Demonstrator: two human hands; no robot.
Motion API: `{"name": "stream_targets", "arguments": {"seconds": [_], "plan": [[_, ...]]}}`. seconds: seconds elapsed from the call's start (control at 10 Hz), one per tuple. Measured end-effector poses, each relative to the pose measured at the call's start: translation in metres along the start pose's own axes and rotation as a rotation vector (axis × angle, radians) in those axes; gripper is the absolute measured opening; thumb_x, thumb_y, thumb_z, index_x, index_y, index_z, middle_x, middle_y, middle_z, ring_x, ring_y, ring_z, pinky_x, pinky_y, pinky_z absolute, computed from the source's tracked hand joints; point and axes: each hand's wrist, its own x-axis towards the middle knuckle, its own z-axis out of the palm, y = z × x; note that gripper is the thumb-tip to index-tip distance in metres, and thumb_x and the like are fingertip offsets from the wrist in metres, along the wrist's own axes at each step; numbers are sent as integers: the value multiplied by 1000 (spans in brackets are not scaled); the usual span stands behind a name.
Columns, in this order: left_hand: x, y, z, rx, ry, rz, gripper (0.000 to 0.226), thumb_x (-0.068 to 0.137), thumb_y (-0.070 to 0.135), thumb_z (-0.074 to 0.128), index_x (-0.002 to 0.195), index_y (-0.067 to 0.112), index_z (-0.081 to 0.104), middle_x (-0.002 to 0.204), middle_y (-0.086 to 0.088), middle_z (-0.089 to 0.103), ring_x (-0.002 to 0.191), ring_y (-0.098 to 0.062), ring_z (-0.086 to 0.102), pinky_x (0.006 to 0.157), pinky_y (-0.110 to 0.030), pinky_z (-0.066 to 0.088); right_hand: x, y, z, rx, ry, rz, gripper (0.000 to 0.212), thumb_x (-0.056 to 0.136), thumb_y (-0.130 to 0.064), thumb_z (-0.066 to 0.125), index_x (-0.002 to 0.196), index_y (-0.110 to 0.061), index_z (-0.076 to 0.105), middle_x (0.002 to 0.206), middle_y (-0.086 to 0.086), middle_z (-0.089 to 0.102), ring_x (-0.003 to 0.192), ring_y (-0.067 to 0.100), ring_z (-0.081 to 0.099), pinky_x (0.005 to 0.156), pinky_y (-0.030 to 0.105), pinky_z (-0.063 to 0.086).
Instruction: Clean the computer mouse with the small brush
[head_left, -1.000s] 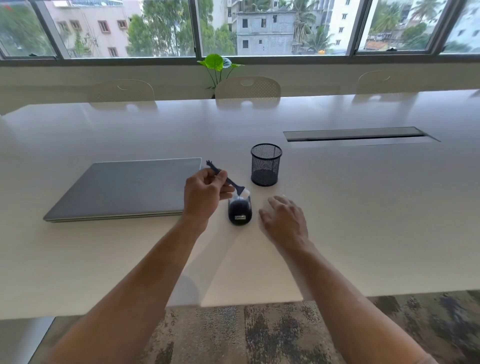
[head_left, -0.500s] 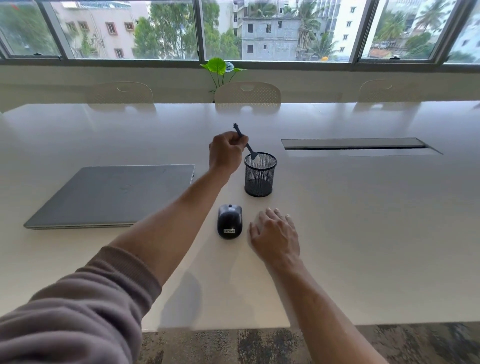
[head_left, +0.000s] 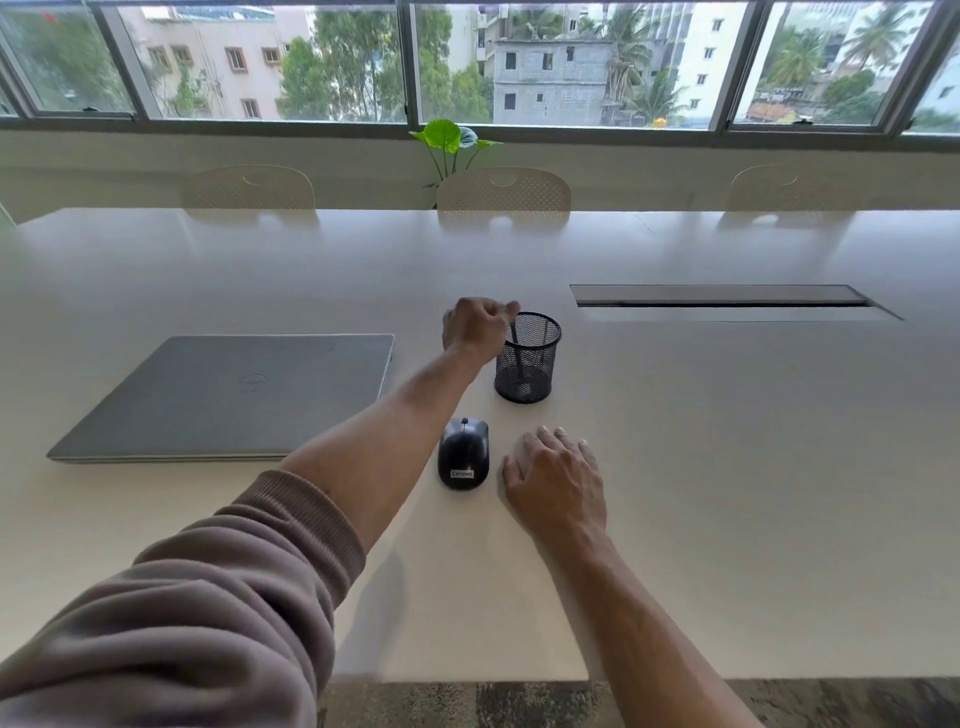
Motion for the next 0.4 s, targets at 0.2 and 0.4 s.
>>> {"name": "stream_targets", "arguments": {"seconds": [0.2, 0.4], "plan": [[-9, -17, -25, 10, 91, 28, 33, 96, 37, 63, 107, 8, 76, 117, -12, 73, 117, -30, 61, 105, -39, 42, -1, -1, -2, 2, -7, 12, 41, 90, -46, 43, 111, -18, 66, 126, 1, 65, 128, 22, 53, 114, 42, 33], [-43, -59, -58, 208, 118, 148, 32, 98, 34, 60, 116, 10, 72, 127, -14, 65, 124, -32, 53, 104, -36, 39, 0, -2, -3, 17, 28, 13, 37, 88, -44, 44, 103, -19, 67, 116, 1, 68, 118, 22, 57, 111, 42, 37]]}}
